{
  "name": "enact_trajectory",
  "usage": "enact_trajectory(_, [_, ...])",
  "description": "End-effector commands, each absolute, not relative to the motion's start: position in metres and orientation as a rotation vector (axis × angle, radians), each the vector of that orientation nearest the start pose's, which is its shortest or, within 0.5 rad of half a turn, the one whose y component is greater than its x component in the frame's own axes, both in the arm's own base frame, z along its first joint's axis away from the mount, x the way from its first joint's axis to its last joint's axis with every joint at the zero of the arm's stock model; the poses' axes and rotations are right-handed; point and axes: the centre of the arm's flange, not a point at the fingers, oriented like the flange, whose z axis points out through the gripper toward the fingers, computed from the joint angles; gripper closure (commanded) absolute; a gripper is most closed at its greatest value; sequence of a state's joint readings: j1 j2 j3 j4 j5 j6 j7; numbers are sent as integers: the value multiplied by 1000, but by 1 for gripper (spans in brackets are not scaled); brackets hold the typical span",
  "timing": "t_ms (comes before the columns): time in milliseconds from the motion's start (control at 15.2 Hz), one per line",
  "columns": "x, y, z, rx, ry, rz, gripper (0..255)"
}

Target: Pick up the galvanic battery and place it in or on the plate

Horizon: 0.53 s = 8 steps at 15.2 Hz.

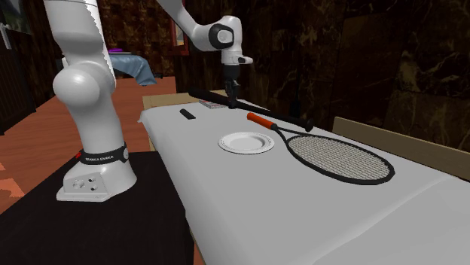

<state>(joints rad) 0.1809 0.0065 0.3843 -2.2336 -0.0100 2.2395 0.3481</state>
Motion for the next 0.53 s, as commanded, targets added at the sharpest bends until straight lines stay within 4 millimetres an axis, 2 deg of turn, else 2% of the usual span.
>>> enact_trajectory(0, [447,253,367,-3126,-352,-4,255])
enact_trajectory(462, [453,161,368,-3126,-352,-4,255])
